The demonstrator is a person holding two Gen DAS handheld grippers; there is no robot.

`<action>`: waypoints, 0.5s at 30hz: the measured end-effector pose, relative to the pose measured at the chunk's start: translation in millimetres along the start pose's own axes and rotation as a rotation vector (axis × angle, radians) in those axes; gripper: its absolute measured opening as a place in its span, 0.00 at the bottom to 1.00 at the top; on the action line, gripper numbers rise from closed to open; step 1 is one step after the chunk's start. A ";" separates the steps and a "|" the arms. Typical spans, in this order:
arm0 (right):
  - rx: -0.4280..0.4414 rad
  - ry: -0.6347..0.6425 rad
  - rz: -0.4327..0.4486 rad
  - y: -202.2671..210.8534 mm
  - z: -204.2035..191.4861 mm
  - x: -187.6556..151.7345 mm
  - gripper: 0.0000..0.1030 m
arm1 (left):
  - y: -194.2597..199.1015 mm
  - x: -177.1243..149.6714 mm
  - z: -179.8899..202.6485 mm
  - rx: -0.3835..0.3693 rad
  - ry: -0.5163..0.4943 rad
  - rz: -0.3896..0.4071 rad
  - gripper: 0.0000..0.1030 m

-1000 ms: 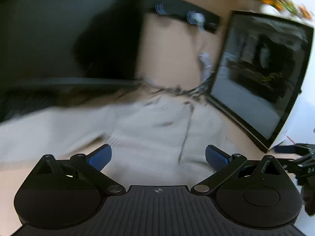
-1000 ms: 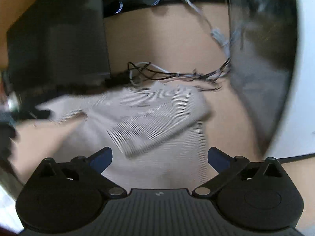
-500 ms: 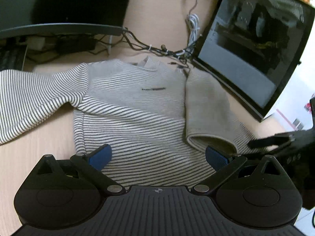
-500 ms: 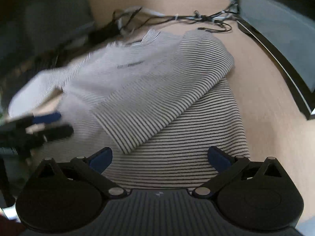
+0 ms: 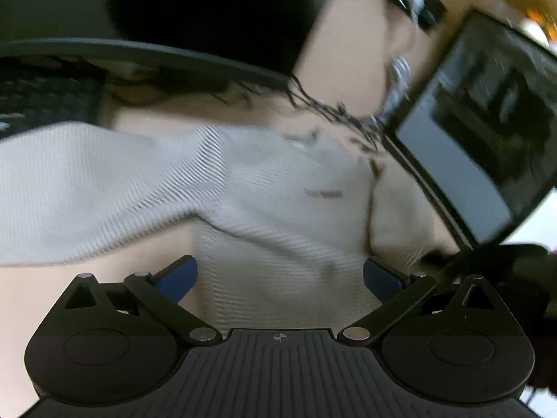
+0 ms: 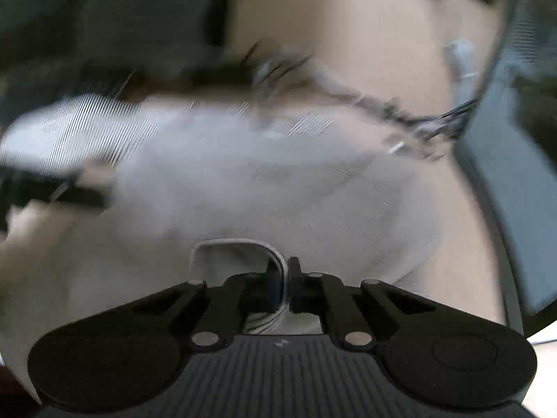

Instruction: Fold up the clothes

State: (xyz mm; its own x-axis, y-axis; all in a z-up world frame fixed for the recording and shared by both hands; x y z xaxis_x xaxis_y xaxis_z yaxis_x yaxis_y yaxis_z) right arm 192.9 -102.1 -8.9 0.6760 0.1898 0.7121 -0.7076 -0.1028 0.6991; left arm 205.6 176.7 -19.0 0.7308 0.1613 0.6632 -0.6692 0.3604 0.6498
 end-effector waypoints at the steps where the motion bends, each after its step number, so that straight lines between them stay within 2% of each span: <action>1: -0.019 -0.044 0.042 12.0 19.4 12.4 0.04 | 7.2 5.3 -6.6 0.010 0.019 0.012 1.00; 3: -0.078 -0.175 0.156 43.4 72.8 47.9 0.04 | 18.7 11.6 -19.4 0.044 0.062 0.040 1.00; 5: -0.106 -0.240 0.264 72.1 107.3 80.2 0.04 | 28.8 17.1 -32.0 0.079 0.107 0.065 1.00; 7: -0.100 -0.245 0.360 95.8 122.8 112.5 0.04 | 31.8 18.1 -41.8 0.102 0.156 0.078 1.00; 9: -0.055 -0.256 0.413 105.0 127.0 134.7 0.04 | 33.2 17.4 -49.1 0.111 0.198 0.079 1.00; 11: -0.005 -0.268 0.435 101.5 123.2 152.7 0.04 | 36.4 15.0 -51.6 0.115 0.213 0.085 1.00; 15: 0.097 -0.248 0.407 69.3 95.3 175.0 0.04 | 44.8 6.4 -54.2 0.130 0.235 0.101 1.00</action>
State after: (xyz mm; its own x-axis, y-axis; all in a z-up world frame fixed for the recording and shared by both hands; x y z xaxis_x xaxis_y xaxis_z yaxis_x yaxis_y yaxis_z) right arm 281.7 -169.0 170.3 0.3858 -0.1221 0.9145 -0.9100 -0.2135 0.3554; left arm 187.5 243.7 -5.8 0.6605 0.4040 0.6329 -0.7408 0.2130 0.6371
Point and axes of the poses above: each gripper's, at about its wrist camera, not at the fingertips, and y roughly against the way its jaws point, z to its right, x to its top, the point moved 1 cm from there along -y, roughly the way its jaws point, and after that the axes turned 4 degrees about x, right-handed, at the moved point
